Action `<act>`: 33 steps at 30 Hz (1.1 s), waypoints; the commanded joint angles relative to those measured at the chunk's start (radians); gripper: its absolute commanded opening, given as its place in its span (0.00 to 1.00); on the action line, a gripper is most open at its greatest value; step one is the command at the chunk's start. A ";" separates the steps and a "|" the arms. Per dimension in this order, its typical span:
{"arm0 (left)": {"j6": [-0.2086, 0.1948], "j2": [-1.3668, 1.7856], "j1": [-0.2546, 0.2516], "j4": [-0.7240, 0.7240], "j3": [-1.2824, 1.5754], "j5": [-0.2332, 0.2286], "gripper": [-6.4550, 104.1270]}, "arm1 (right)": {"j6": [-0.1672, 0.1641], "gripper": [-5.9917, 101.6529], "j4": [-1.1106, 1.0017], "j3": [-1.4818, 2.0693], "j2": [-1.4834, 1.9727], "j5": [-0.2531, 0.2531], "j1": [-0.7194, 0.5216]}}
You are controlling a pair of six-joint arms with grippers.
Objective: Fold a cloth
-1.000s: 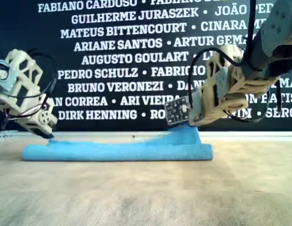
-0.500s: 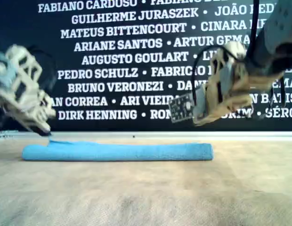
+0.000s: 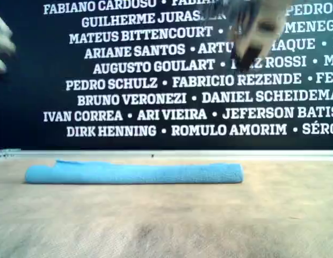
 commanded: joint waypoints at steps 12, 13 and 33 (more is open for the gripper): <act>0.006 0.887 -0.009 0.005 0.627 -0.003 0.78 | -0.020 0.60 -0.026 0.907 1.006 0.003 -0.018; 0.006 0.894 -0.009 0.005 0.649 0.008 0.78 | -0.021 0.60 -0.064 1.006 1.058 0.003 -0.018; 0.012 0.896 0.002 -0.396 1.127 0.011 0.79 | -0.023 0.60 -1.635 2.335 1.336 0.005 -0.089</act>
